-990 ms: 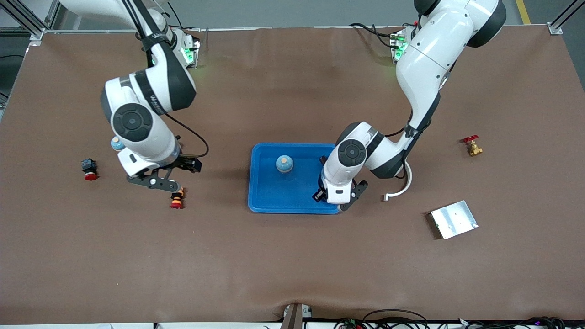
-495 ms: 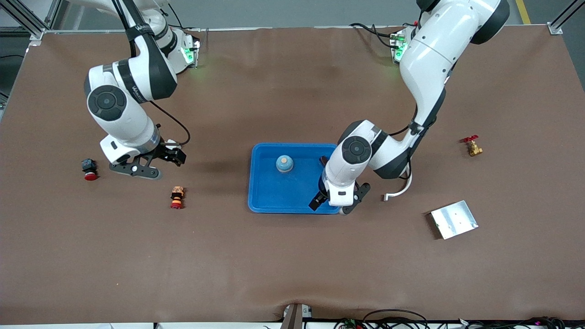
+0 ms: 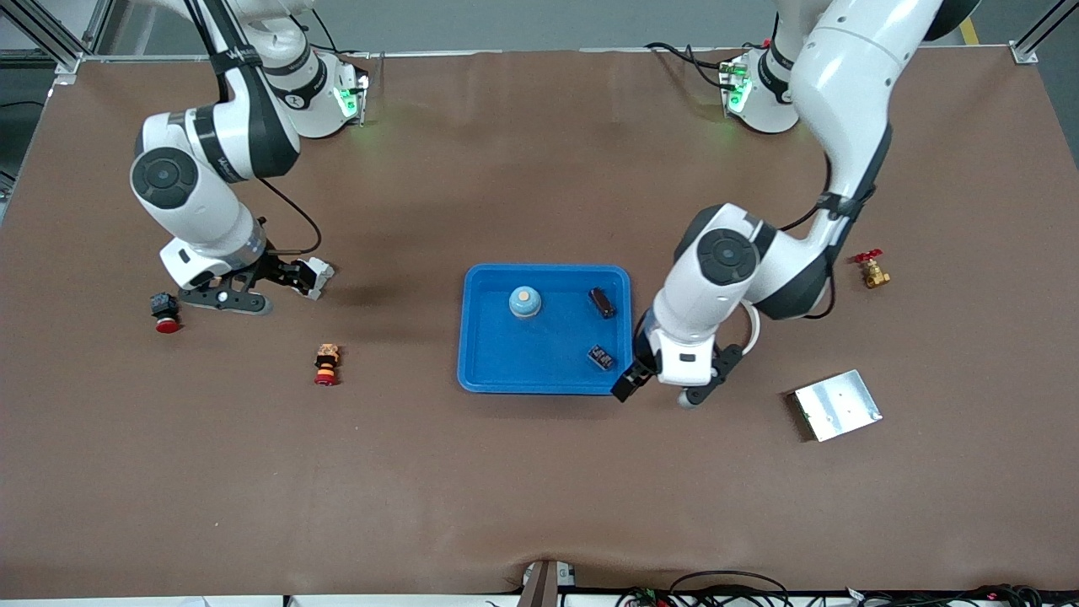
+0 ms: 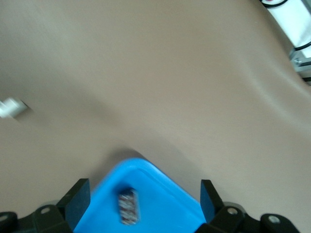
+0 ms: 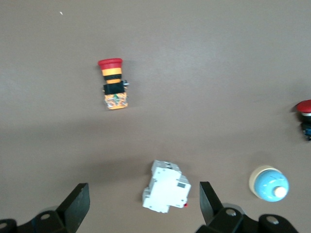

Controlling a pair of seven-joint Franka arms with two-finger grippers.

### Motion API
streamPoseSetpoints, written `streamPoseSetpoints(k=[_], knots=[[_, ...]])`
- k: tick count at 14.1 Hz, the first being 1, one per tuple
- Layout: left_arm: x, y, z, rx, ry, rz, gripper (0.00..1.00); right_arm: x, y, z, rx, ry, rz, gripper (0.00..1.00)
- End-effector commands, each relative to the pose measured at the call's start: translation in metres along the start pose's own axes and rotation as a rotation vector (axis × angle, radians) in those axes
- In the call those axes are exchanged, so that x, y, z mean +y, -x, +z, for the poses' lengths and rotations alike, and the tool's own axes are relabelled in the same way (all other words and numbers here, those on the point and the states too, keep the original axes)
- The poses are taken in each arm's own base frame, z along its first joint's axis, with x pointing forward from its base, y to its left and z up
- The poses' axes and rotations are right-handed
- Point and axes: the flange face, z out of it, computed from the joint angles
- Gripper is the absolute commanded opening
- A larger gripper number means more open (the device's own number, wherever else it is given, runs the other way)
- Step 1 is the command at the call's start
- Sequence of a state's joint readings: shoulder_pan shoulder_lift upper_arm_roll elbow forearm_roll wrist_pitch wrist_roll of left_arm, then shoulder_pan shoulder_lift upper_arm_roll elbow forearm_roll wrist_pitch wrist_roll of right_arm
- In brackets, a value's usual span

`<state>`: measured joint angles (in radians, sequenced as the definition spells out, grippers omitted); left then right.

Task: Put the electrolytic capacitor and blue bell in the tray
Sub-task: 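Retract the left arm while the right gripper reaches the other blue button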

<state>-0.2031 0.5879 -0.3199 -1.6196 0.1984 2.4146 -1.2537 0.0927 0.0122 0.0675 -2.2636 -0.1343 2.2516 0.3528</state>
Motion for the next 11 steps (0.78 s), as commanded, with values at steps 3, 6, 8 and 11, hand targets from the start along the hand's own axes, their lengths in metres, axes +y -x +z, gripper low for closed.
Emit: streamPoseSetpoints(k=[3,6,8,11], knots=[[-0.069,-0.028,-0.02,0.013,-0.075,0.282,1.0,0.048,0.038,0.013,0.019,-0.055,-0.037,1.0],[-0.116,-0.065,-0.037,0.024,-0.113,0.445,1.0,0.086,0.052,0.039,0.023,-0.063,-0.084,1.0],[-0.138,-0.095,-0.05,0.029,-0.125,0.518,1.0,0.107,0.058,0.052,0.028,-0.063,-0.118,1.0],[-0.169,-0.13,-0.077,-0.02,-0.177,0.531,1.0,0.134,0.068,0.067,0.021,-0.063,-0.15,1.0]])
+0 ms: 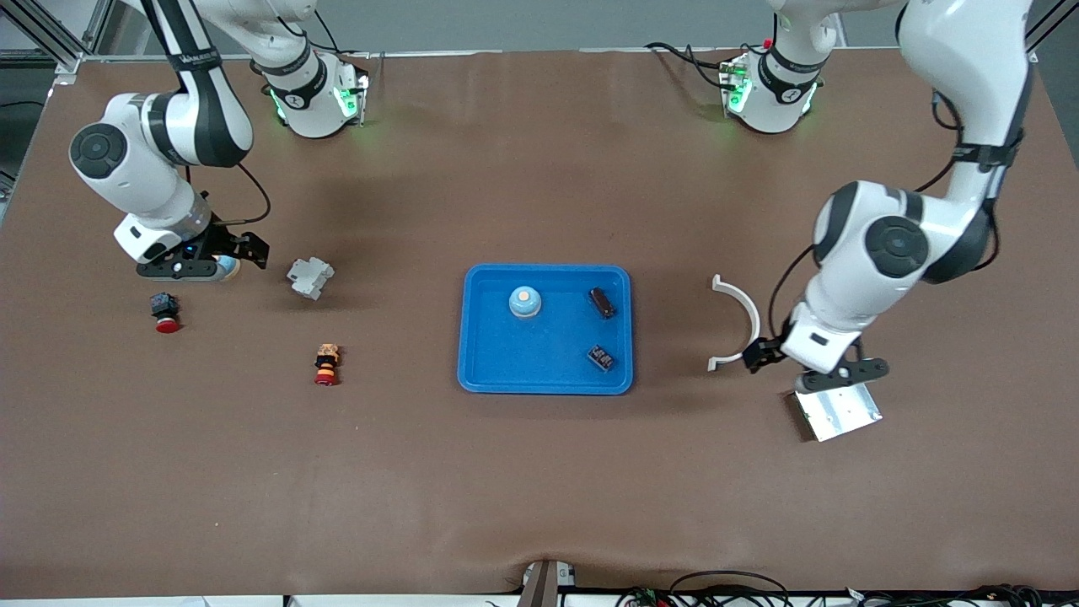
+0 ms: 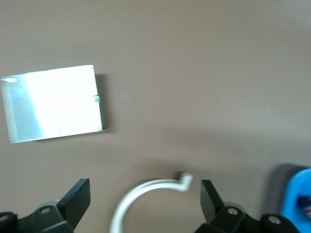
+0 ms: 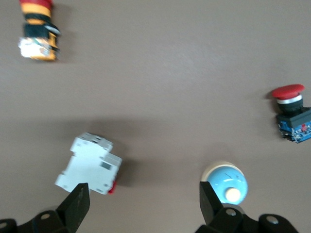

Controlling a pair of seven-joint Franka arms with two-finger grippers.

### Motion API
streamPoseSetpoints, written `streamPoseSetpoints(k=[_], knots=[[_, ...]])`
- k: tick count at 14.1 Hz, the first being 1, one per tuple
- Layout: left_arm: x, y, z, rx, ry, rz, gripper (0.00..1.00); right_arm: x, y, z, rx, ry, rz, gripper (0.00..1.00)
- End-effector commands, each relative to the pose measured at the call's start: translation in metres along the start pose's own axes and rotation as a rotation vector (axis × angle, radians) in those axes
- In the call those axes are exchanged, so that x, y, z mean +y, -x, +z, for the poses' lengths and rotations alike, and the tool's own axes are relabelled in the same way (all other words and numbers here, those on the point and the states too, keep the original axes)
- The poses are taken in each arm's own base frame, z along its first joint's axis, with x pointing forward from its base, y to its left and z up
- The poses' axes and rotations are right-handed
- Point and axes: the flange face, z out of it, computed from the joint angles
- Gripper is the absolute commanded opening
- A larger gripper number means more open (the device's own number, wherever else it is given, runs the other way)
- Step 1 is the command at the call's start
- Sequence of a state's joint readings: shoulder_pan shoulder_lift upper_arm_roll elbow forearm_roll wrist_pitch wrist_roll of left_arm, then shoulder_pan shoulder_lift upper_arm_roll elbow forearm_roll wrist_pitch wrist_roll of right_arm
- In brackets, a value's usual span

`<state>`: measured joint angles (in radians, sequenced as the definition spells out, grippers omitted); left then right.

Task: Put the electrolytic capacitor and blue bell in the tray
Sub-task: 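Retract the left arm while the right gripper reaches the other blue button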

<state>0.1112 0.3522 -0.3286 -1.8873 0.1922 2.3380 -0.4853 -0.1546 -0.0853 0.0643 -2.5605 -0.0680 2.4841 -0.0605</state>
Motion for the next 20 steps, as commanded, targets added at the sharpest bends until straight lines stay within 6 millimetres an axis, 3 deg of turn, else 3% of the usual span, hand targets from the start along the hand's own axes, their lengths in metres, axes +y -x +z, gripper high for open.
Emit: streamPoseSetpoints(k=[1,4,6,8,10,15,18,20], knots=[[-0.035,-0.005,-0.037,-0.002,-0.014,0.028,1.0,0.023,0.021,0.004,0.01,-0.006,-0.024,1.0],[-0.063,-0.008,-0.092,0.031,0.001,-0.038,1.0,0.057,0.037,0.017,0.008,-0.022,-0.036,1.0],[-0.069,0.004,-0.131,0.017,-0.022,-0.054,1.0,0.078,0.047,0.027,0.006,-0.053,-0.034,1.0],[-0.073,0.015,-0.156,-0.008,-0.047,-0.05,1.0,0.092,0.051,0.039,0.0,-0.064,-0.056,1.0],[-0.078,0.013,-0.174,-0.059,-0.056,0.044,1.0,0.094,0.05,0.045,0.019,-0.056,-0.053,1.0],[-0.12,0.002,-0.235,-0.131,-0.032,0.138,1.0,0.105,0.057,0.071,0.03,-0.052,-0.068,1.0],[-0.121,-0.004,-0.264,-0.098,-0.026,0.126,1.0,0.107,0.058,0.099,0.041,-0.049,-0.089,1.0],[-0.123,-0.009,-0.267,-0.088,-0.023,0.12,1.0,0.106,0.059,0.109,0.044,-0.048,-0.09,1.0]])
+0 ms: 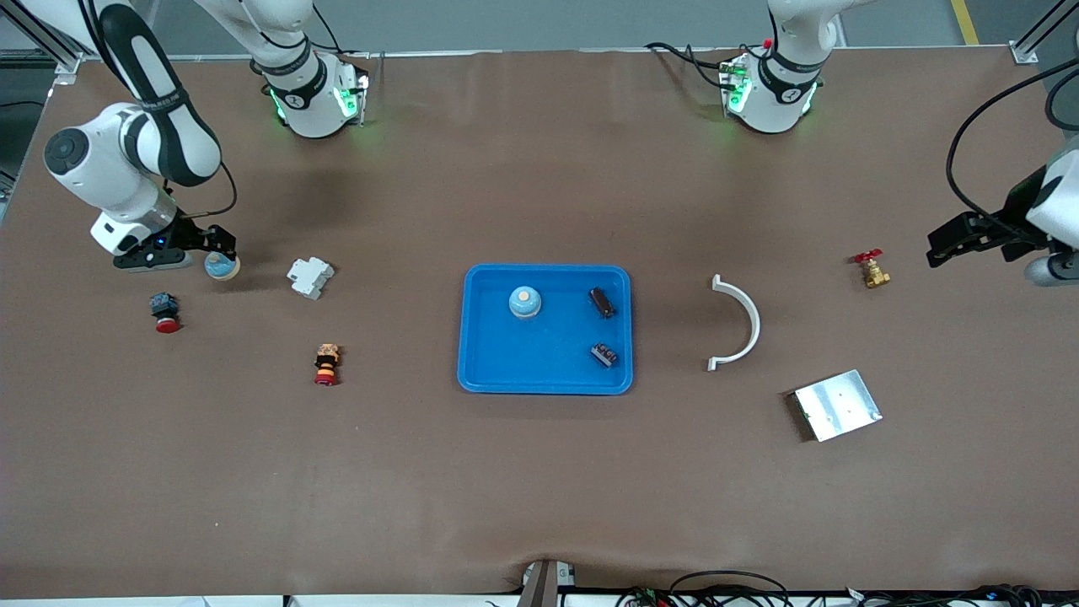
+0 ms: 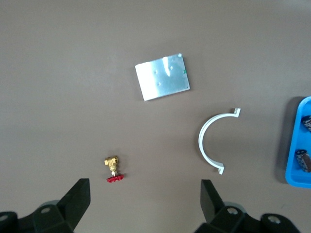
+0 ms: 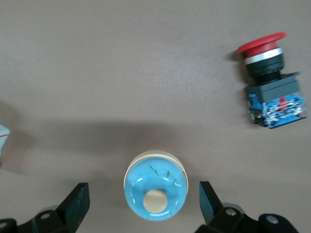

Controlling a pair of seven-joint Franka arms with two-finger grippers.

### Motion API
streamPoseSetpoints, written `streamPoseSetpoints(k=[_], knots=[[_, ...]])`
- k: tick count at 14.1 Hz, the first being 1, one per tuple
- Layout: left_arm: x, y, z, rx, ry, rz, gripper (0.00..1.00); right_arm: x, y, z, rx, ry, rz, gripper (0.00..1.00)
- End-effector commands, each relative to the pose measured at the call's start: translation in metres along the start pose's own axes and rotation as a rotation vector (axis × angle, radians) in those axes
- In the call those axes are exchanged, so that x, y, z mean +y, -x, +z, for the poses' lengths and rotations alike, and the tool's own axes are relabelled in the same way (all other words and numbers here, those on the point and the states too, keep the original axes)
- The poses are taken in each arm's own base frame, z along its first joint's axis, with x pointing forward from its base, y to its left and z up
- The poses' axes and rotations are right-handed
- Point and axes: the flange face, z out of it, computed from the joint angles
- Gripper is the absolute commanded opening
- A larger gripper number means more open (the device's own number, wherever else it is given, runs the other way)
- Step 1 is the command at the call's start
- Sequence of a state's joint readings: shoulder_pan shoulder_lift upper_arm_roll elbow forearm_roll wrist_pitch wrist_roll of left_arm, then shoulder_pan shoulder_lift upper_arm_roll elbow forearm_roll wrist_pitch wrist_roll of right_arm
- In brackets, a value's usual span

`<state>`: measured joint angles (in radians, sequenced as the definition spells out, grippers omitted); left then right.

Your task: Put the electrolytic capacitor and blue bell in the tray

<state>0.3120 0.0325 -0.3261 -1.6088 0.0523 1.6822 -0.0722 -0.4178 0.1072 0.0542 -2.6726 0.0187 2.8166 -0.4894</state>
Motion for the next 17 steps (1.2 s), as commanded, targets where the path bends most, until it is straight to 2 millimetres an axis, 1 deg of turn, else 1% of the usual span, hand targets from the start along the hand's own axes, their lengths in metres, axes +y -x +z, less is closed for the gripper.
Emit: streamPoseSetpoints(k=[1,2,3,4,7,11,17], knots=[[-0.002,-0.009,-0.008,-0.002,0.036,0.0,1.0,0.002,0.006,0.013,0.008,-0.005,-0.006,1.0],[-0.002,-0.016,-0.001,-0.011,0.059,-0.008,1.0,0.002,0.006,0.016,0.008,-0.005,-0.006,1.0],[-0.006,-0.022,-0.006,0.002,0.075,-0.017,1.0,0.002,0.006,0.017,0.011,-0.004,-0.006,1.0],[-0.024,-0.026,-0.004,-0.002,0.088,-0.047,1.0,0.002,0.006,0.019,0.009,-0.006,-0.008,1.0],[-0.021,-0.028,0.001,-0.009,0.035,-0.017,1.0,0.002,0.006,0.019,0.009,-0.006,-0.008,1.0],[-0.021,-0.028,0.003,-0.015,0.033,-0.024,1.0,0.006,0.009,0.022,0.004,-0.008,-0.015,1.0],[-0.018,-0.027,0.005,-0.029,0.04,-0.023,1.0,0.006,0.011,0.027,0.002,-0.009,-0.015,1.0]])
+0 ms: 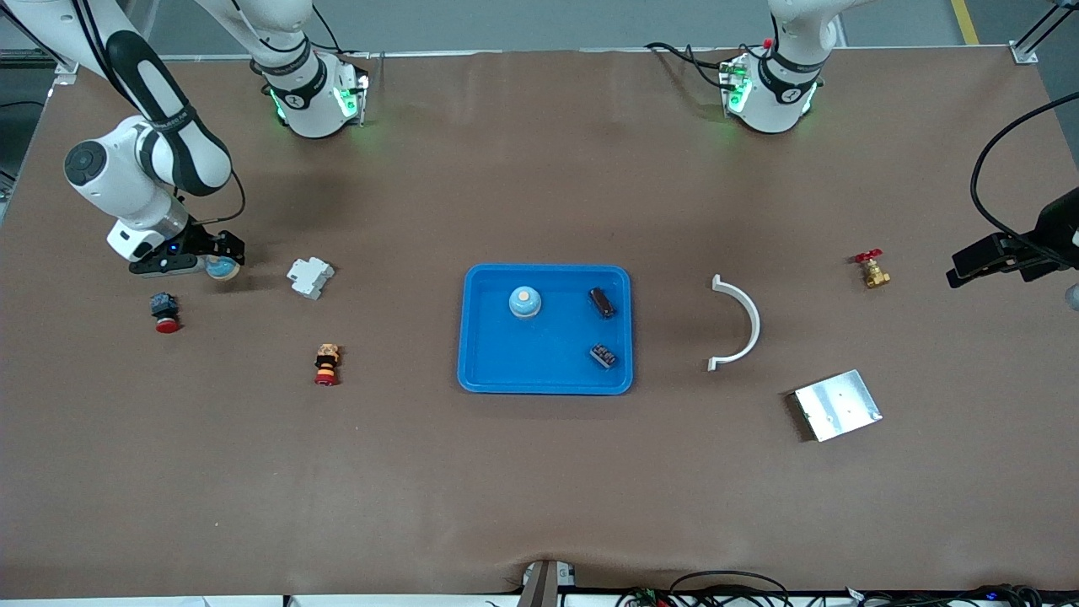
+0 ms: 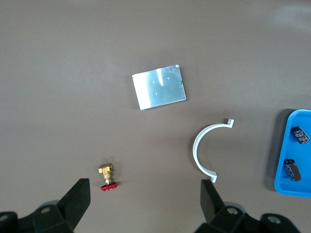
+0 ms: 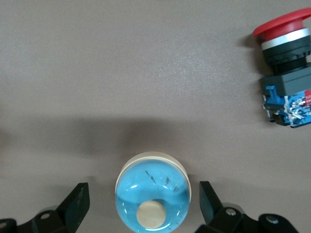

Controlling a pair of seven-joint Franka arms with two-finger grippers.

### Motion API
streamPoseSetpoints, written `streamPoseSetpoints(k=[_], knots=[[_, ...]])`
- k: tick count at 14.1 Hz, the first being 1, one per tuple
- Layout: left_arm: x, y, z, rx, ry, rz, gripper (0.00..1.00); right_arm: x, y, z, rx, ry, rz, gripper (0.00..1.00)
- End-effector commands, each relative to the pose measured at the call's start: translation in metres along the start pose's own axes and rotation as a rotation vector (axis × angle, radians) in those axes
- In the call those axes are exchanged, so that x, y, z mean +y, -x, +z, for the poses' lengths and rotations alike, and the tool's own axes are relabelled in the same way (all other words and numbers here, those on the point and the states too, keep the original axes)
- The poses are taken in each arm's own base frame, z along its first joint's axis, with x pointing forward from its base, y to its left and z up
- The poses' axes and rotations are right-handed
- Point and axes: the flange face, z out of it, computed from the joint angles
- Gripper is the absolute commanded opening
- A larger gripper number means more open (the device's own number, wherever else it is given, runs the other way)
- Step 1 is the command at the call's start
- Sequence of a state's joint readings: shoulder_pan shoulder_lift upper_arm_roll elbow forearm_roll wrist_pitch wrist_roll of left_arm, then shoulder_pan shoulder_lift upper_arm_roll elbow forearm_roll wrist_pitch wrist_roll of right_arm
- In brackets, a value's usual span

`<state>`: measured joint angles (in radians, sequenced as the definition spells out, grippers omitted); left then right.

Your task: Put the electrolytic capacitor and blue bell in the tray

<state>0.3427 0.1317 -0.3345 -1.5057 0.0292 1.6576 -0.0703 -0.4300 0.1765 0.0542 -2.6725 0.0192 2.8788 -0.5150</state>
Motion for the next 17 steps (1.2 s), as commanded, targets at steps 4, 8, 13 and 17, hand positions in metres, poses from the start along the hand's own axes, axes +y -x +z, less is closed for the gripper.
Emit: streamPoseSetpoints(k=[4,8,13,17], knots=[[0.02,0.004,-0.005,-0.028,-0.025,0.03,1.0,0.003,0.005,0.004,0.006,-0.005,-0.003,0.77],[0.016,0.003,-0.006,-0.033,-0.04,0.011,1.0,0.003,0.005,0.004,0.006,-0.005,-0.003,0.0],[0.018,0.005,-0.009,-0.032,-0.039,0.013,1.0,0.001,0.002,0.001,0.006,-0.006,-0.008,0.0],[0.033,0.01,-0.005,-0.067,-0.028,-0.022,1.0,-0.016,-0.021,-0.019,0.033,0.004,-0.056,0.0]])
